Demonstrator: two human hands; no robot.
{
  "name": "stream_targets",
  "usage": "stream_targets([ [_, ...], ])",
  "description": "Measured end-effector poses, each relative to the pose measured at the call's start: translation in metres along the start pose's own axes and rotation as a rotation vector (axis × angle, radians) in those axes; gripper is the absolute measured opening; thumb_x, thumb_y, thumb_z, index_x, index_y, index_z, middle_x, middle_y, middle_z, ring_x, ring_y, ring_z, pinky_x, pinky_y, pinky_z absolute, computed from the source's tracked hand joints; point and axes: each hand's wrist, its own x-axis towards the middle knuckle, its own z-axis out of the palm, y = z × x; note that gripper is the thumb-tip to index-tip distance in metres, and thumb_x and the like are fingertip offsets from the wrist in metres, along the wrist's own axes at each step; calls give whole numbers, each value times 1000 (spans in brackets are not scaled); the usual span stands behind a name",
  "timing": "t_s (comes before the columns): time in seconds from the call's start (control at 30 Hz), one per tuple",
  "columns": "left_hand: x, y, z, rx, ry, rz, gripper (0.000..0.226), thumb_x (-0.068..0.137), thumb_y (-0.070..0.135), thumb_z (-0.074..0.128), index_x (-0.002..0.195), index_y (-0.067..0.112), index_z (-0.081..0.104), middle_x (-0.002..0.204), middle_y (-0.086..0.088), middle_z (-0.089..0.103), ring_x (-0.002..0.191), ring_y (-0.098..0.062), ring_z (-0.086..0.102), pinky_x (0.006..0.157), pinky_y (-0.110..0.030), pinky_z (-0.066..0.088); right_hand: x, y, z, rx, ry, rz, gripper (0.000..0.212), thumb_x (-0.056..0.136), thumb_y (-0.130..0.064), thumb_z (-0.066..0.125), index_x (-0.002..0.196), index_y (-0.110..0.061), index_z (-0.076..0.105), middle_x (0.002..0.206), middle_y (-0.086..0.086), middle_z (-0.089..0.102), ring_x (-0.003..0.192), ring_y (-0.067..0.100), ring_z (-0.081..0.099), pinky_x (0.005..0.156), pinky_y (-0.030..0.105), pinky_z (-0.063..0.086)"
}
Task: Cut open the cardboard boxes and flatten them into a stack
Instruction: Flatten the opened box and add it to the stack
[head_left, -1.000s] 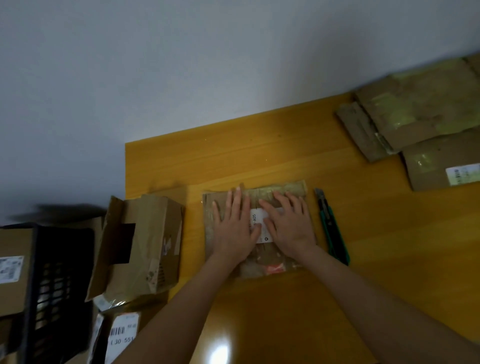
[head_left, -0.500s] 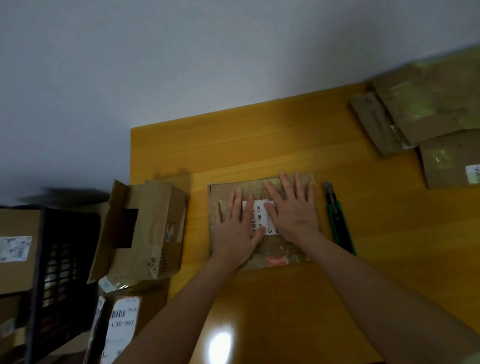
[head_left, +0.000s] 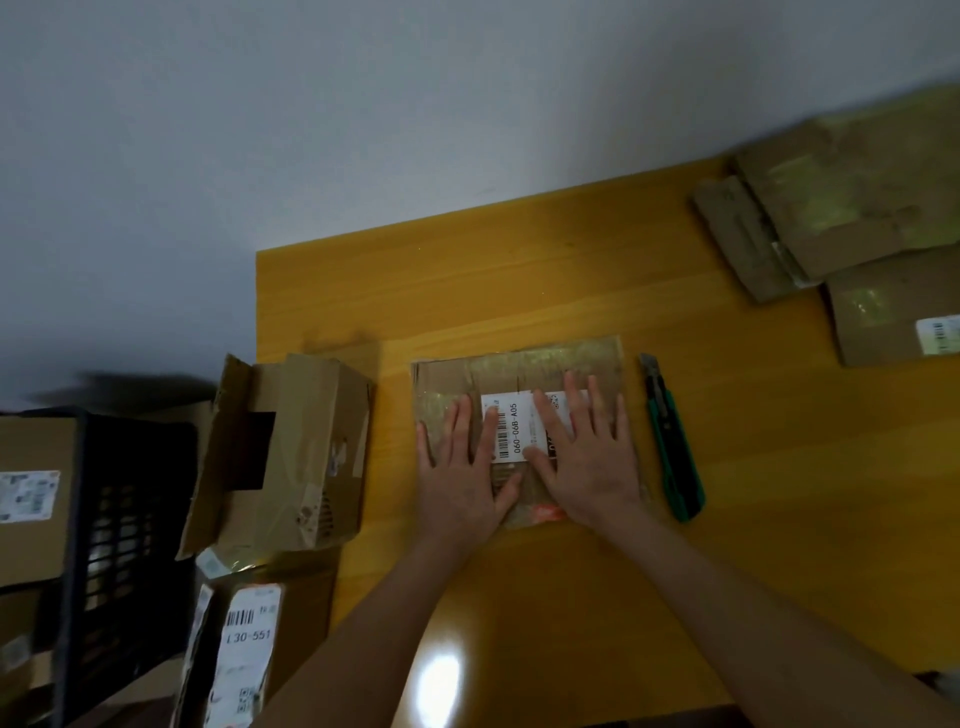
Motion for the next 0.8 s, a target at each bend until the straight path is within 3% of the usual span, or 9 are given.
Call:
stream_targets([
  [0.17, 0, -2, 6, -4, 22, 1, 78, 93, 66, 22, 153, 17, 25, 160, -15, 13, 148, -29, 14, 115, -59, 9, 1, -1, 5, 15, 30, 1, 72, 89, -69, 1, 151, -32, 0, 158, 9, -11, 146, 31, -10, 116, 53, -8],
  [0.33, 0, -3, 4, 11, 8, -7, 78, 93, 66, 18, 153, 17, 24, 160, -15, 14, 148, -29, 15, 115, -58, 8, 5, -2, 5, -27, -33, 24, 72, 84, -72, -11, 145, -35, -22, 153, 7, -30, 142, 28, -27, 113, 51, -18],
  [0.43, 1, -5, 2, 32, -57, -15, 79, 91, 69, 9, 155, 23, 0, 161, -10, -9, 149, -24, -8, 118, -55, -5, 6, -3, 0, -33, -85, 14, 72, 82, -72, -14, 143, -35, -26, 153, 7, -30, 142, 28, -27, 112, 51, -18],
  [0.53, 2, -7, -6, -17, -88, -13, 77, 93, 67, 17, 153, 27, -9, 158, -3, -22, 148, -20, -16, 117, -50, -13, 5, 0, -13, 28, -127, -15, 74, 90, -70, 10, 150, -33, -12, 158, 8, -22, 145, 28, -22, 114, 49, -14],
  [0.6, 0, -9, -18, -119, -39, -65, 76, 96, 59, 32, 155, 24, 0, 161, -3, -12, 149, -21, -3, 118, -49, -7, -1, 2, -27, 97, -73, 50, 81, 92, -64, 35, 153, -29, -5, 159, 10, -16, 147, 29, -12, 117, 48, -4],
  [0.67, -5, -11, -32, -267, 51, -217, 76, 96, 50, 44, 155, 22, 6, 162, -5, 3, 147, -26, 15, 118, -48, 12, -13, 4, -41, 200, 25, 218, 90, 89, -56, 52, 154, -24, -1, 160, 11, -8, 146, 31, 6, 116, 47, 20],
  [0.73, -8, -12, -43, -473, 70, -405, 75, 96, 39, 51, 155, 22, 7, 161, -6, 9, 134, -32, 39, 99, -41, 41, -23, 4, -51, 291, 21, 335, 95, 86, -53, 59, 153, -23, -1, 159, 11, -1, 139, 31, 28, 98, 41, 43],
  [0.8, -10, -12, -50, -612, 22, -525, 75, 97, 33, 52, 155, 20, 7, 160, -6, 11, 122, -33, 52, 81, -35, 47, -28, -1, -60, 409, -22, 425, 102, 83, -50, 65, 153, -24, -4, 157, 11, 12, 125, 29, 46, 75, 33, 46],
])
